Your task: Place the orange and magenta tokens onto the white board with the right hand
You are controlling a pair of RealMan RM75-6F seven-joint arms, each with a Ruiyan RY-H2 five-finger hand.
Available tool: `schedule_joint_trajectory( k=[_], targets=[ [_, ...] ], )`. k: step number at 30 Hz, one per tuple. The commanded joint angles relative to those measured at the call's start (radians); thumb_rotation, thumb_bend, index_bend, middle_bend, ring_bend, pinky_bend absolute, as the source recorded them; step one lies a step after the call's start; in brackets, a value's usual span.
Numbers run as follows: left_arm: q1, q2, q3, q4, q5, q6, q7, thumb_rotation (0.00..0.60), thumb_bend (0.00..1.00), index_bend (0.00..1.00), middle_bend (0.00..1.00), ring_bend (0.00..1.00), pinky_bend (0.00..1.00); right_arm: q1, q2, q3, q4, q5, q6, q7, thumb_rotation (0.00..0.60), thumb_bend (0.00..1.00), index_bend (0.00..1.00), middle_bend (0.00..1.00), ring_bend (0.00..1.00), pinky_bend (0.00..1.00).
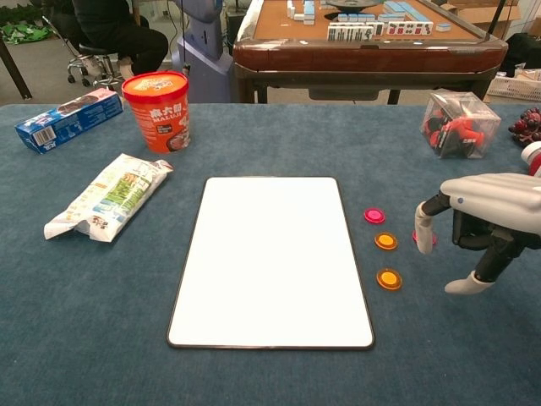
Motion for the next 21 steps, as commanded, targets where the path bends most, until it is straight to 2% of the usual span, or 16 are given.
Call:
schedule_joint_trajectory(
  k=[1, 21],
  targets=[
    [0.002, -0.002, 0.0, 0.004, -0.001, 0.0, -0.003, 0.6, 0.24, 0.2, 0.3, 0.3, 0.64, 0.019, -0.023, 0.0, 0.02, 0.029, -0.004, -0.005, 0.6, 0.01, 0.46, 1.0, 1.0, 1.0],
    [0.013, -0.018, 0.004, 0.026, -0.001, 0.0, -0.018, 0.6, 0.24, 0.2, 0.3, 0.3, 0.64, 0.119, -0.098, -0.002, 0.075, 0.164, -0.01, -0.04, 0.6, 0.05, 0.47, 1.0, 1.0, 1.0]
  ],
)
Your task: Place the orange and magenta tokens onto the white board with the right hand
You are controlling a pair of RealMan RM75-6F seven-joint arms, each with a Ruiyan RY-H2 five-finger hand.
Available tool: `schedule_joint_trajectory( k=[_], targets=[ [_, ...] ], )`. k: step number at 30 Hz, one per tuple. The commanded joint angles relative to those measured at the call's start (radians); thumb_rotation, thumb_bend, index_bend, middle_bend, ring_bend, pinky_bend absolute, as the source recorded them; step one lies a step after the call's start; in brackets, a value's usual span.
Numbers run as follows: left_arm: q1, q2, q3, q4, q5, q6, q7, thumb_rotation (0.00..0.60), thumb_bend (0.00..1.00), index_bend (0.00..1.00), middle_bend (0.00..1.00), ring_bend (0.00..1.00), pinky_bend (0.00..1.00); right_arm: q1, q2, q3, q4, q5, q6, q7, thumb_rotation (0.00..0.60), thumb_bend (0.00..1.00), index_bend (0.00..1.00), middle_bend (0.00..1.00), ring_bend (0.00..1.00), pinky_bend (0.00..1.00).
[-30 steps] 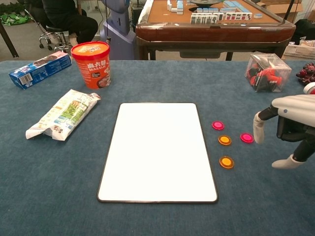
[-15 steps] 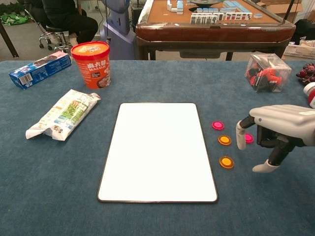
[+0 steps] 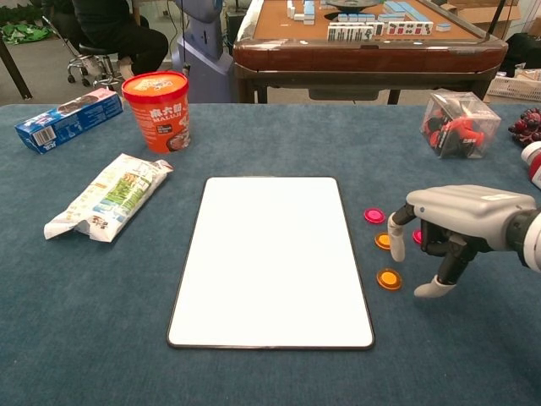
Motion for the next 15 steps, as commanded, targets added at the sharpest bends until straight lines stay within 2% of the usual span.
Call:
schedule_joint_trajectory(
  k=[1, 15],
  targets=[
    [0.001, -0.002, 0.0, 0.002, 0.0, 0.0, -0.001, 0.6, 0.24, 0.2, 0.3, 0.3, 0.64, 0.01, -0.005, -0.002, 0.002, 0.012, 0.002, -0.003, 0.6, 0.05, 0.47, 1.0, 1.0, 1.0],
    [0.007, -0.004, 0.0, 0.006, 0.004, 0.004, -0.005, 0.6, 0.24, 0.2, 0.3, 0.3, 0.64, 0.07, -0.015, -0.009, 0.0, 0.098, 0.001, -0.026, 0.6, 0.1, 0.47, 1.0, 1.0, 1.0]
  ],
)
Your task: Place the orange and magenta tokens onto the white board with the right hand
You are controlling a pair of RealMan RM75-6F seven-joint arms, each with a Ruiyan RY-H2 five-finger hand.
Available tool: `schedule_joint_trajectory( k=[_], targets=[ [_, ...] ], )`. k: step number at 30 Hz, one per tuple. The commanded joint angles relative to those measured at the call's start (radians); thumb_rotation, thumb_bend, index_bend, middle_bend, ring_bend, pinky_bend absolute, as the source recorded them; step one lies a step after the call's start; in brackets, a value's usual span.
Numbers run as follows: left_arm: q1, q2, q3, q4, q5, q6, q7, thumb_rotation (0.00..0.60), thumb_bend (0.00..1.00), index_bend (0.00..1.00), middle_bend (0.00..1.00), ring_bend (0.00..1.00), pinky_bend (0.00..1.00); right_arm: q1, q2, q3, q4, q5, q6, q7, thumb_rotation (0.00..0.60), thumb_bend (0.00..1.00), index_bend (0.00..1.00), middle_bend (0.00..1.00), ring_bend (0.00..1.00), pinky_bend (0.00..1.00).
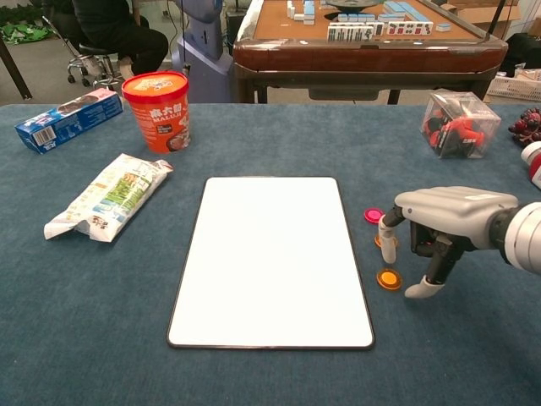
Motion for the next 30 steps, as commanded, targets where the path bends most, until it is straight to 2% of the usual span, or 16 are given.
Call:
schedule_joint_trajectory(
  k=[1, 8, 17, 30],
  targets=[
    [0.001, 0.0, 0.0, 0.0, 0.001, 0.0, 0.0, 0.6, 0.24, 0.2, 0.3, 0.3, 0.64, 0.013, 0.0, -0.002, -0.001, 0.018, -0.003, -0.003, 0.6, 0.11, 0.47, 1.0, 1.0, 1.0],
    [0.003, -0.002, 0.001, 0.001, 0.001, -0.001, -0.001, 0.6, 0.24, 0.2, 0.3, 0.3, 0.64, 0.035, -0.003, -0.009, 0.001, 0.051, -0.002, -0.004, 0.6, 0.13, 0.47, 1.0, 1.0, 1.0],
    [0.005, -0.003, 0.0, 0.003, 0.003, 0.001, -0.003, 0.6, 0.24, 0.2, 0.3, 0.3, 0.64, 0.062, -0.005, -0.014, 0.003, 0.084, -0.003, 0.002, 0.6, 0.21, 0.47, 1.0, 1.0, 1.0],
    [0.008, -0.003, 0.001, 0.003, 0.004, 0.001, -0.006, 0.6, 0.24, 0.2, 0.3, 0.3, 0.64, 0.086, -0.001, -0.034, 0.0, 0.1, -0.003, 0.013, 0.6, 0.21, 0.47, 1.0, 1.0, 1.0]
  ],
)
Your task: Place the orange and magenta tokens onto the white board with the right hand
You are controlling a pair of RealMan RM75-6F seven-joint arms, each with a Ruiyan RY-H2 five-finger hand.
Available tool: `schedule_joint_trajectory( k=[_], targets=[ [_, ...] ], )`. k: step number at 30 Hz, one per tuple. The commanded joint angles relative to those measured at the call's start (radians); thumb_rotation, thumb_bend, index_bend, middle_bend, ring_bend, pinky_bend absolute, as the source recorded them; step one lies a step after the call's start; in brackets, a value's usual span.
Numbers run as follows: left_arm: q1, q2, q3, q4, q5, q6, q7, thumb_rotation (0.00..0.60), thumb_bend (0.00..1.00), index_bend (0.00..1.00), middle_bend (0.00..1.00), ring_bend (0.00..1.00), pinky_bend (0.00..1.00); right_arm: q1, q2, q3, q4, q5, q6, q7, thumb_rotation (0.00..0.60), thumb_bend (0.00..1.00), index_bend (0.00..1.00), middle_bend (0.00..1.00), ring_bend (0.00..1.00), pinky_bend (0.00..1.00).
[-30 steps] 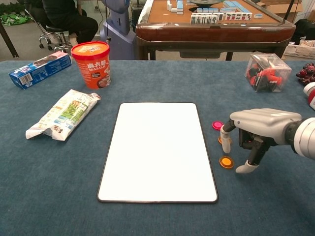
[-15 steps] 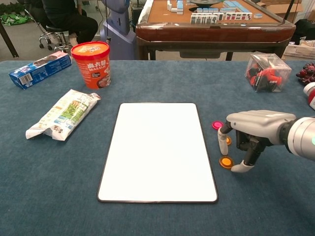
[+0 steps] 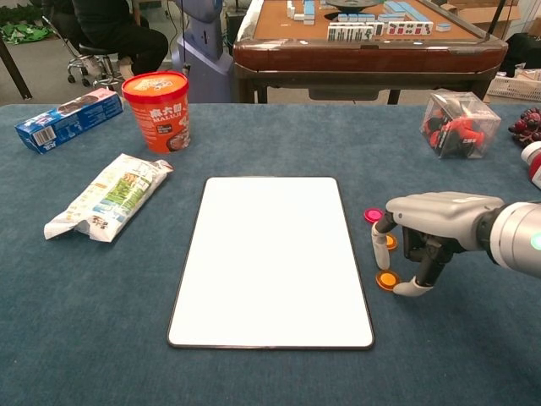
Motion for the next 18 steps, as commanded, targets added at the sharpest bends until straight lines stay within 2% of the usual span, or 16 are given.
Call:
schedule_joint_trajectory(
  k=[1, 6, 18],
  targets=[
    [0.0, -0.001, 0.0, 0.0, 0.0, 0.0, 0.0, 0.6, 0.24, 0.2, 0.3, 0.3, 0.64, 0.003, -0.001, -0.004, 0.002, 0.003, 0.002, 0.0, 0.6, 0.21, 0.47, 1.0, 1.0, 1.0],
    [0.002, -0.002, 0.002, 0.002, 0.001, 0.0, 0.0, 0.6, 0.24, 0.2, 0.3, 0.3, 0.64, 0.012, -0.006, -0.012, 0.007, 0.009, 0.007, -0.003, 0.6, 0.21, 0.47, 1.0, 1.0, 1.0],
    [0.006, -0.006, 0.004, 0.007, 0.002, -0.001, -0.004, 0.6, 0.24, 0.2, 0.3, 0.3, 0.64, 0.006, 0.0, -0.019, -0.003, -0.022, 0.028, 0.029, 0.6, 0.3, 0.49, 1.0, 1.0, 1.0]
  ],
)
